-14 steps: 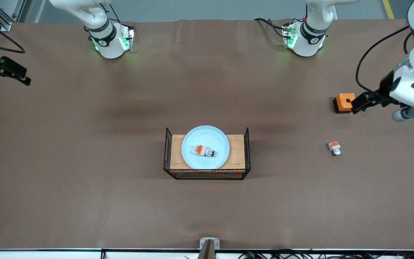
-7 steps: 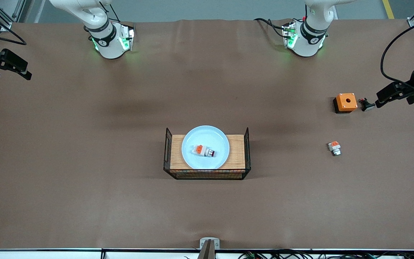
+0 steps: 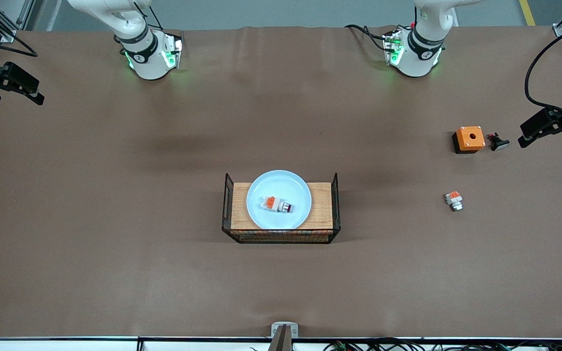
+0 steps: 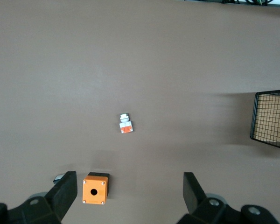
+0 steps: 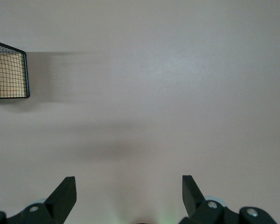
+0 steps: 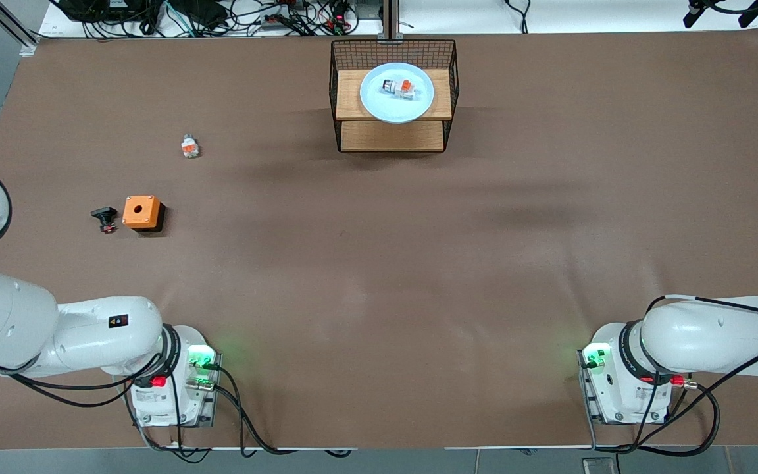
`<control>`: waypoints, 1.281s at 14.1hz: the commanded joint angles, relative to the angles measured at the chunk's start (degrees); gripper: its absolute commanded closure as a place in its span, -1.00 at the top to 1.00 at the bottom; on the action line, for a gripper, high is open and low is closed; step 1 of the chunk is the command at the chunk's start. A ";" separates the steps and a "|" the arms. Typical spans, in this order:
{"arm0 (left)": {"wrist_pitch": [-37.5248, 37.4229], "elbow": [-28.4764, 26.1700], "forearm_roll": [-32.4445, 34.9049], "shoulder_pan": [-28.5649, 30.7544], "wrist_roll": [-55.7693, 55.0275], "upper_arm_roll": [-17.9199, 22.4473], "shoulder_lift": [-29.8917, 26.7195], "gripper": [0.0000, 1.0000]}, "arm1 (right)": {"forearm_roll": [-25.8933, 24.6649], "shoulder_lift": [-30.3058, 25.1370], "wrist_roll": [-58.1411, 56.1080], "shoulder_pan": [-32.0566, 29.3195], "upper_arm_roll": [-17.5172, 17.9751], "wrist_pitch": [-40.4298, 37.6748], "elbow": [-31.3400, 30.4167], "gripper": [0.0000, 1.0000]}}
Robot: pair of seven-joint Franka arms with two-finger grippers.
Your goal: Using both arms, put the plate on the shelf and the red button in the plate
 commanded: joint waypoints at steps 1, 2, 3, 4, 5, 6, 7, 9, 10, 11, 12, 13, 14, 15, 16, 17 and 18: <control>-1.36 2.21 -0.72 -0.13 0.52 -0.08 1.35 0.99 | -0.04 -1.46 -0.49 -1.76 1.35 0.31 -1.27 1.00; -1.36 2.21 -0.63 -0.22 0.52 -0.08 1.44 0.99 | -0.04 -1.46 -0.32 -1.76 1.35 0.14 -1.09 1.00; -1.36 2.21 -0.54 -0.31 0.52 -0.17 1.44 0.99 | -0.04 -1.37 -0.05 -1.67 1.35 -0.38 -0.92 1.00; -1.36 2.21 -0.46 -0.39 0.61 -0.17 1.44 0.99 | 0.05 -1.37 0.04 -1.67 1.35 -0.91 -0.74 1.00; -1.36 2.21 -0.45 -0.48 0.61 -0.26 1.79 0.99 | 0.05 -1.37 -0.05 -1.67 1.35 -1.00 -0.83 1.00; -1.27 2.47 -0.63 -0.57 -0.17 -0.61 2.40 0.99 | 0.05 -1.37 -0.05 -1.67 1.35 -1.00 -0.83 1.00; -1.27 2.47 -0.37 -0.48 -0.35 -1.48 2.93 0.99 | -0.04 -1.37 -0.05 -1.76 1.26 -1.00 -0.83 1.00; -1.27 2.56 -0.37 -0.48 -0.36 -1.93 3.11 0.99 | -0.04 -1.37 -0.05 -1.76 1.26 -1.00 -0.83 1.00; -1.27 2.56 -0.71 -0.40 -0.44 -1.93 3.02 0.99 | -0.04 -1.37 -0.05 -1.76 1.26 -1.00 -0.83 1.00; -1.27 2.56 -0.81 -0.31 -0.36 -1.93 3.02 0.99 | -0.04 -1.28 -0.05 -1.76 1.26 -1.00 -0.83 1.00; -1.27 2.56 -0.72 -0.31 -0.36 -1.84 3.02 0.99 | -0.04 -1.28 -0.05 -1.76 1.26 -1.00 -0.83 1.00; -1.27 2.56 -0.63 -0.31 -0.36 -1.93 3.02 0.99 | -0.04 -1.19 0.04 -1.76 1.26 -1.09 -0.83 1.00; -1.27 2.56 -0.72 -0.22 -0.44 -1.93 3.02 0.99 | -0.04 -1.19 0.12 -1.76 1.26 -1.35 -0.83 1.00; -1.27 2.56 -0.81 -0.22 -0.44 -1.93 3.02 0.99 | -0.04 -1.11 0.21 -1.76 1.26 -1.36 -0.83 1.00; -1.27 2.56 -0.81 -0.22 -0.44 -1.93 3.02 0.99 | 0.05 -1.11 0.39 -1.67 1.26 -1.36 -0.83 1.00; -1.27 2.56 -0.89 -0.13 -0.36 -1.84 3.02 0.99 | -0.04 -1.11 0.39 -1.67 1.26 -1.44 -0.74 1.00; -1.27 2.56 -0.89 -0.13 -0.36 -1.84 3.02 0.99 | 0.05 -1.02 0.48 -1.76 1.26 -1.44 -0.74 1.00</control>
